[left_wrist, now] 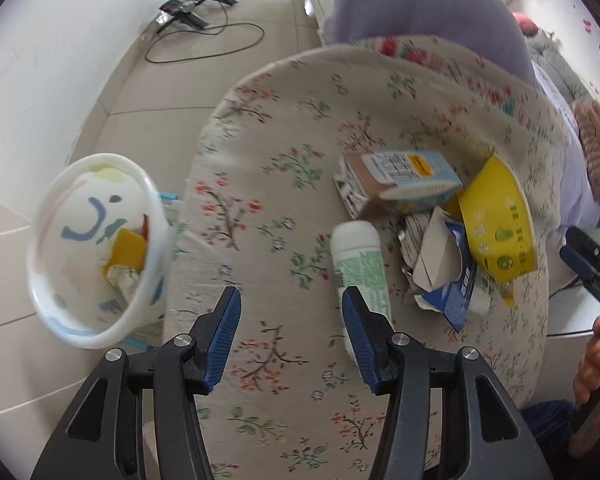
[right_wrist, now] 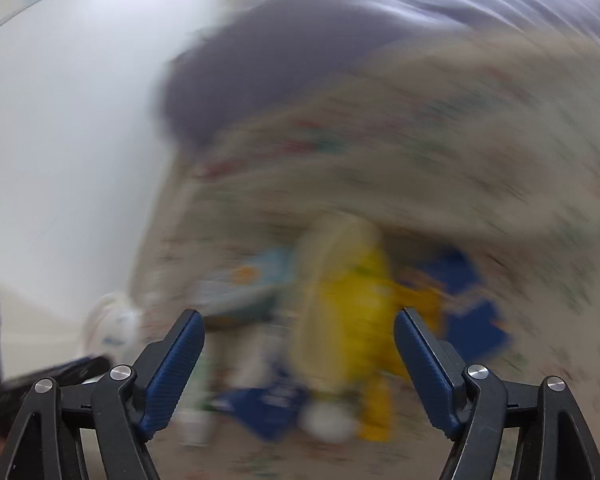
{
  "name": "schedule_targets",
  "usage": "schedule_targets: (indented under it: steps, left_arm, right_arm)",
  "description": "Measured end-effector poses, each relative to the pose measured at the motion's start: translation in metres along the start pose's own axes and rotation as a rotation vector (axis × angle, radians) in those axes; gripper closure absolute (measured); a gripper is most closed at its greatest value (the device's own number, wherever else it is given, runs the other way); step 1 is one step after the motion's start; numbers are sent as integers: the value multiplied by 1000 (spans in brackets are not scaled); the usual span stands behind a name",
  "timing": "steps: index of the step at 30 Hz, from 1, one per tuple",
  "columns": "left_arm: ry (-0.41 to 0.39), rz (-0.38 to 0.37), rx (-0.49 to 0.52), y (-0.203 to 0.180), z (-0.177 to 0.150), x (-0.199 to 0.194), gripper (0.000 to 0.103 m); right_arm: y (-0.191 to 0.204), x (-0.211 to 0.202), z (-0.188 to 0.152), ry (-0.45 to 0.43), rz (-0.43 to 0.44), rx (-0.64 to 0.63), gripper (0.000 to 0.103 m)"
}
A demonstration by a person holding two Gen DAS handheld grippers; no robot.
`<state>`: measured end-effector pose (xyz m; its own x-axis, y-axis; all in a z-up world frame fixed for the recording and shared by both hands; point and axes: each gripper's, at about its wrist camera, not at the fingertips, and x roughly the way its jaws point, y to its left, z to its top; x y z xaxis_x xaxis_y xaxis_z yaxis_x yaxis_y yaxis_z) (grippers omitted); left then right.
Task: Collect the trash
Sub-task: 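Grasp the white ADD bottle with the left gripper while the right gripper grasps yellow wrapper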
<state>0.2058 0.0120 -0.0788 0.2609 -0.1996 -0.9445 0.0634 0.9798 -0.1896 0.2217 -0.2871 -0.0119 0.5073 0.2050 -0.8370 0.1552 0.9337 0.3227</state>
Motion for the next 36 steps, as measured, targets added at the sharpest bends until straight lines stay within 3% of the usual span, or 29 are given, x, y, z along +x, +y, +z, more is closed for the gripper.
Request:
schedule_targets:
  steps: [7, 14, 16, 17, 19, 30, 33, 36]
  left_arm:
    - [36, 30, 51, -34, -1, 23, 47]
    - [60, 63, 65, -52, -5, 45, 47]
    - [64, 66, 69, -54, -6, 49, 52]
    - [66, 61, 70, -55, -7, 51, 65]
    - [67, 52, 58, -53, -6, 49, 65]
    - [-10, -30, -1, -46, -4, 21, 65]
    - [-13, -33, -2, -43, -2, 22, 65]
    - [-26, -31, 14, -41, 1, 20, 65]
  right_arm:
    - [-29, 8, -2, 37, -21, 12, 21]
    - [-59, 22, -8, 130, 48, 123, 21]
    - [-61, 25, -10, 146, 49, 129, 21]
    - [-63, 28, -12, 159, 48, 136, 21]
    - [-66, 36, -16, 188, 45, 150, 21]
    - [-54, 73, -44, 340, 103, 152, 44]
    - [-41, 81, -52, 348, 134, 133, 49]
    - [-35, 87, -52, 301, 139, 156, 50]
